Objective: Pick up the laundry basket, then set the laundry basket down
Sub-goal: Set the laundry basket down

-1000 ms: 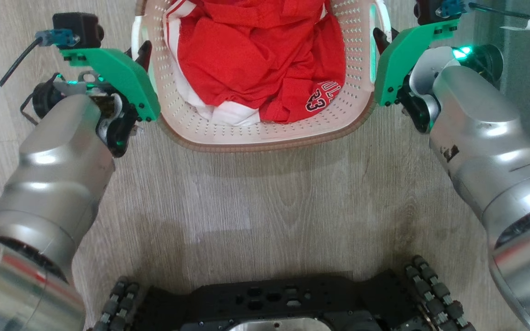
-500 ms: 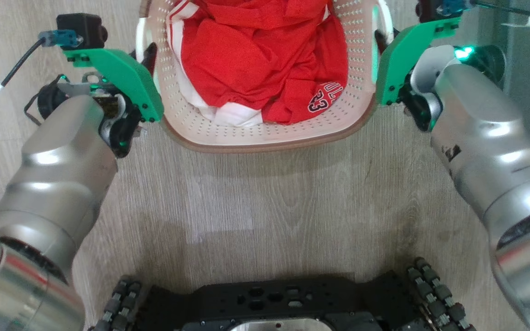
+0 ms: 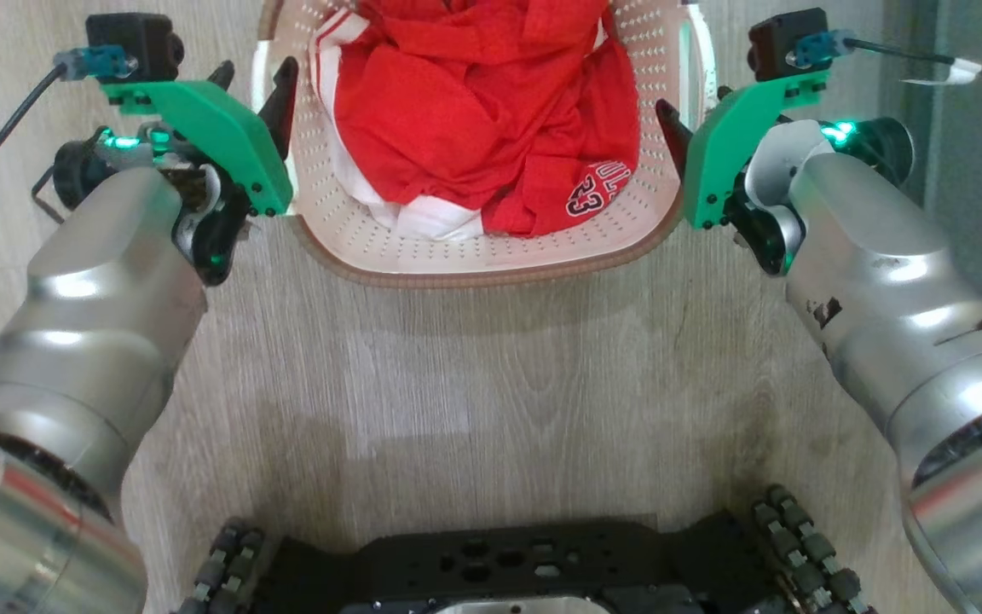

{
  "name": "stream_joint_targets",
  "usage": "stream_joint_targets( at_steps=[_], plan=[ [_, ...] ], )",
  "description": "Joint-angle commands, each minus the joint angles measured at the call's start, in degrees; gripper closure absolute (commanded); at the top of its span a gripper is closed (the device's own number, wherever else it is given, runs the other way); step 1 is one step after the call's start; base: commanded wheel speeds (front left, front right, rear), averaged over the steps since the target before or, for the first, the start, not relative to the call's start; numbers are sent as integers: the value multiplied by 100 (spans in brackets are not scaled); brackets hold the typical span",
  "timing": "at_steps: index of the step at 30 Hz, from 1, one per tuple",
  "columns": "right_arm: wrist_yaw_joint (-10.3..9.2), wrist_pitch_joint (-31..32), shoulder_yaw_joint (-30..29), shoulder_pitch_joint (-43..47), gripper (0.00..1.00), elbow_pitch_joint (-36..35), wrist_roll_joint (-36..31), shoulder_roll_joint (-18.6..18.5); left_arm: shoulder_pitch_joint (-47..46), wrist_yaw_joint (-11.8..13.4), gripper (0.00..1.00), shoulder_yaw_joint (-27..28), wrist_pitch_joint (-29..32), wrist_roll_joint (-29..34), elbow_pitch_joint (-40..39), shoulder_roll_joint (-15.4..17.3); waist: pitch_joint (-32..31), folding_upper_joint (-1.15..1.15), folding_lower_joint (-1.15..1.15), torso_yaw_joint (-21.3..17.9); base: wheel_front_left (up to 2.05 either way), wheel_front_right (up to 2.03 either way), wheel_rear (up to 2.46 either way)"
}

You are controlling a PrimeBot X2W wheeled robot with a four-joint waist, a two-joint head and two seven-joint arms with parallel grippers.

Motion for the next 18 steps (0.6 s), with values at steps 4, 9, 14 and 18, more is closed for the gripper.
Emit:
stream_joint_targets(
  at_steps=[4,9,14,18],
  plan=[
    [-9,-459,5,279,0,92,54,85,153,5,0,-51,-308,-15,110,198,-326,0,0,-9,0,0,0],
    [-9,-1088,-75,408,0,207,18,82,310,5,0,-78,-515,131,206,194,-710,0,0,-11,0,0,0],
    [-9,-1434,-202,542,0,267,-78,20,345,199,0,396,-541,589,-128,315,-1028,0,0,41,0,0,0],
    [-9,-1491,-462,627,0,-66,-314,-141,744,537,0,1113,-543,1282,-813,473,-1298,0,0,46,0,0,0]
  ],
)
